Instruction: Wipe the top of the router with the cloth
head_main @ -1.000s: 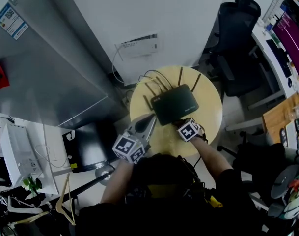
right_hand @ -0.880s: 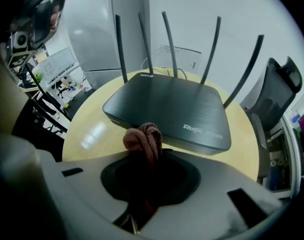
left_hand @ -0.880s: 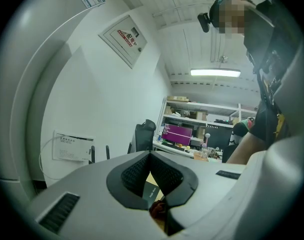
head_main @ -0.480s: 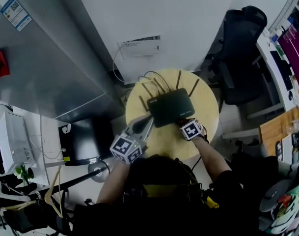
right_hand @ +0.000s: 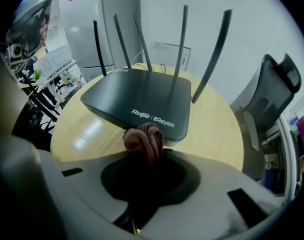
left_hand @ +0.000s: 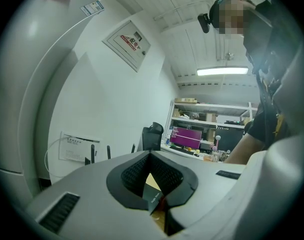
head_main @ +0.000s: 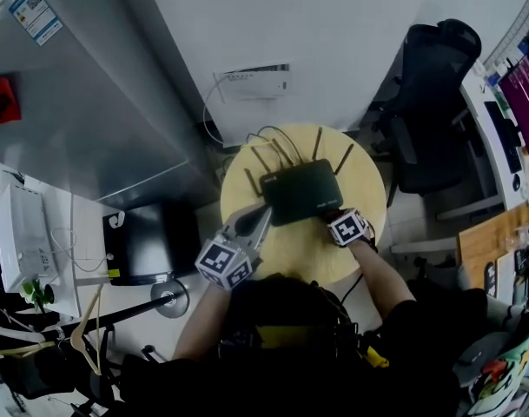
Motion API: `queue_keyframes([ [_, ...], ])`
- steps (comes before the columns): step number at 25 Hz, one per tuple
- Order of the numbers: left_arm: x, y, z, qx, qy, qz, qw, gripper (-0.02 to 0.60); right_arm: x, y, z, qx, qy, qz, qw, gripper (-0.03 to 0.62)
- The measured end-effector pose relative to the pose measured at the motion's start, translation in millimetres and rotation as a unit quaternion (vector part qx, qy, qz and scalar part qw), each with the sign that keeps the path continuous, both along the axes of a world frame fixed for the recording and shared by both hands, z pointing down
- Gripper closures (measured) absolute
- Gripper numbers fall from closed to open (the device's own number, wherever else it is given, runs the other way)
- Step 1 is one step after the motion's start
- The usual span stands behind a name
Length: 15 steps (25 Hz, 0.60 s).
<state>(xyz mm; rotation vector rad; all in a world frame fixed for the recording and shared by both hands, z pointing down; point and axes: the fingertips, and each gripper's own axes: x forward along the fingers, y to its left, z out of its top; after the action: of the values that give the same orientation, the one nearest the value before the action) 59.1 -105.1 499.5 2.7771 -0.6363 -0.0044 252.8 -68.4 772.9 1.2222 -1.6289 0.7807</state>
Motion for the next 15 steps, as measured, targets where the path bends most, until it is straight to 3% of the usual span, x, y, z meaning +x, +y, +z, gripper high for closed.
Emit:
queue_keyframes([
  [15,-4.1,-15.2,-0.7,-0.003,-0.012,0.022,0.9997,0.591,47.1,-0.1,-3.3,0.002,0.029,0.063,0.998,0.53],
])
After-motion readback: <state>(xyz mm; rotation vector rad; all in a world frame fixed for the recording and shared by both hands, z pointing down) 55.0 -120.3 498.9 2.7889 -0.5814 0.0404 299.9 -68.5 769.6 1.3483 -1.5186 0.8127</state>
